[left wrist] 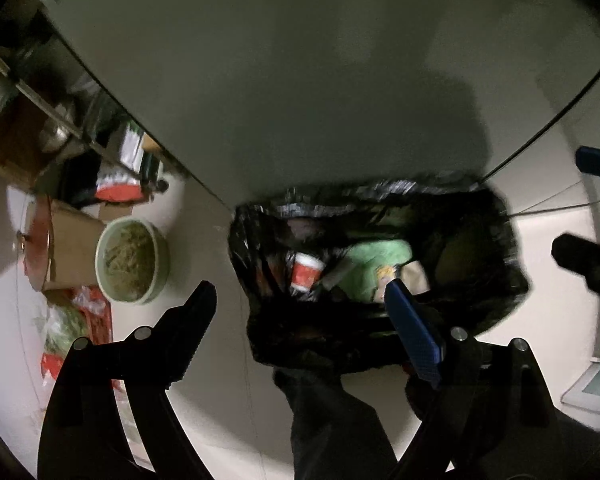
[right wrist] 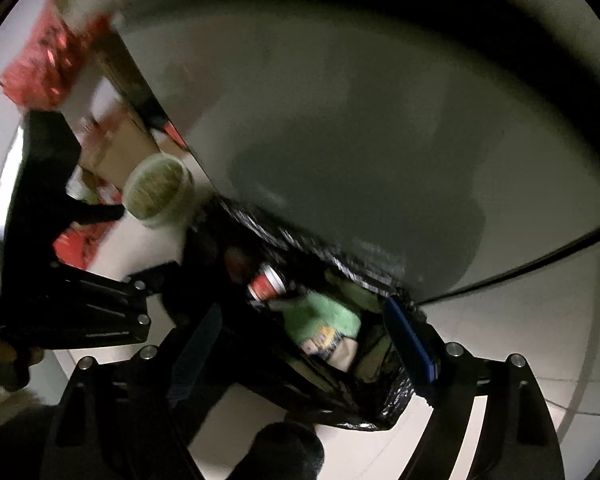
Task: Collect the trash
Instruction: 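Lower the sponge and foam sheet into the black trash bag and open both tools, then grasp the yellow Wangwang snack bag with the right tool while the left tool grasps a brown chestnut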
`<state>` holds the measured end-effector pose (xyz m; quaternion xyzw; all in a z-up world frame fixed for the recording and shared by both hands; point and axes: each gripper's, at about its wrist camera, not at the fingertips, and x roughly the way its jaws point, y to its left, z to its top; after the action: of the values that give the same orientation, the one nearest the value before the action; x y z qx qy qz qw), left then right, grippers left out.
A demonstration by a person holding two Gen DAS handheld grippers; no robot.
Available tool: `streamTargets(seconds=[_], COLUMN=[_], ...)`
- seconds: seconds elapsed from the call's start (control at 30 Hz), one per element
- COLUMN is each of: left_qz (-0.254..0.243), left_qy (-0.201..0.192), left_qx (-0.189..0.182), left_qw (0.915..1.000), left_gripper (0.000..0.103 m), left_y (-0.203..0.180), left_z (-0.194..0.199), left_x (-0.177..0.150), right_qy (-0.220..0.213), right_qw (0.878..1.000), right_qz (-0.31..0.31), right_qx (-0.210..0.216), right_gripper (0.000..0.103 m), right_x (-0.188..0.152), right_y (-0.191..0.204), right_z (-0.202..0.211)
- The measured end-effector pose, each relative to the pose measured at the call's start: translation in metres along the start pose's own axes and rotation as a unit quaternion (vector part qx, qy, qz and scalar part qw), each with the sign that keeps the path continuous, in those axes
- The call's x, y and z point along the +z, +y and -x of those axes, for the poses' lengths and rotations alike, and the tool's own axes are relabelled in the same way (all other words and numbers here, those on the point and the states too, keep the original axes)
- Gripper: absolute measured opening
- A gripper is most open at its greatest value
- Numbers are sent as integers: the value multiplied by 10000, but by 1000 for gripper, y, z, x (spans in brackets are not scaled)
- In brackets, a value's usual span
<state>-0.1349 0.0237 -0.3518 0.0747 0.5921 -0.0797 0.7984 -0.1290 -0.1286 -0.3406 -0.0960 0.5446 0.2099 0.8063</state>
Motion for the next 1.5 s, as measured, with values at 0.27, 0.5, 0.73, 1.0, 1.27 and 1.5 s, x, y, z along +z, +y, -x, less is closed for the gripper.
streamTargets(seconds=[0.27,0.5,0.73,1.0,1.27,1.5], left_qz=[126,958,1541,1977,2383,2450], left_qy=[-1315,-2307,-2261,-2089,-1996,-1966], left_qx=[-55,188,57,57,108,2], left_qw=[9912,9681,9618,9577,9504,9494], left_gripper=[91,91,91,91,91,91], left_y=[35,70,101,118,134,136], left_z=[145,205,207,203,202,200], left_x=[18,50,62,43,30,35], right_qy=[-1904,-2776,-1729,-530,-108,-18], right_qw=[9778,9572,9710,9783,9752,9739], right_qz=[338,468,1425,1703,1980,1980], right_qx=[810,677,833,1055,980,1110], right_gripper=[98,98,97,95,86,37], right_x=[69,171,269,324,334,327], right_y=[27,27,37,22,25,21], right_z=[173,192,116,59,28,38])
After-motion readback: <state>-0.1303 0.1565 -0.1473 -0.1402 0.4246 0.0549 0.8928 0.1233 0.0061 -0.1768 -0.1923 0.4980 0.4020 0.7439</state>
